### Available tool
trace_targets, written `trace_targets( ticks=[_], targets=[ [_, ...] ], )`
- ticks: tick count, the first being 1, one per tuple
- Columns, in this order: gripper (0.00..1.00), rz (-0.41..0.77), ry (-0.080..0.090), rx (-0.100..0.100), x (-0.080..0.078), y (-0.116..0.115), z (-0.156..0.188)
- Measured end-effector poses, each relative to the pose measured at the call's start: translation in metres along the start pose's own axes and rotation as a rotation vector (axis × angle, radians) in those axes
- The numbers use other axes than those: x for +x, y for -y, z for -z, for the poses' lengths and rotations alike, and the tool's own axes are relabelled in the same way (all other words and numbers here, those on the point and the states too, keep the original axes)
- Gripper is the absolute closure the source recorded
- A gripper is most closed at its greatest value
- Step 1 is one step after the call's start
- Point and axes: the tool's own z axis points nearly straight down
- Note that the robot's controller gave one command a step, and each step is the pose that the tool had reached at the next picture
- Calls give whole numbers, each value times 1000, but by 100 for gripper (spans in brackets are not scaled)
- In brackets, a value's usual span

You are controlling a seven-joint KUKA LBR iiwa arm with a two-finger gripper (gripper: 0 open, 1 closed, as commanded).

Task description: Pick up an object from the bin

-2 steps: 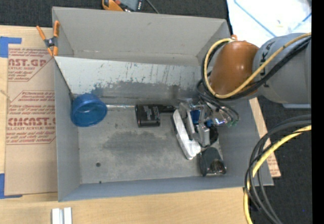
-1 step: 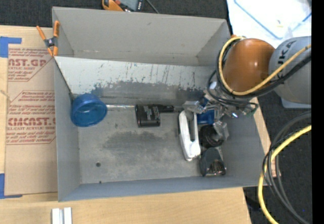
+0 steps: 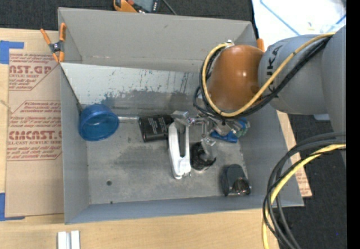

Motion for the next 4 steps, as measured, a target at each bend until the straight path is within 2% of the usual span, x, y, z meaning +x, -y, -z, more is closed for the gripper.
trace_targets(
  ticks=[1,2,3,4],
  targets=[
    [100,411,10,12,46,48,6],
    [100,410,10,12,46,48,6],
    [100,412,2,2,48,45,27],
    [100,411,-1,-2,48,44,62]
  ],
)
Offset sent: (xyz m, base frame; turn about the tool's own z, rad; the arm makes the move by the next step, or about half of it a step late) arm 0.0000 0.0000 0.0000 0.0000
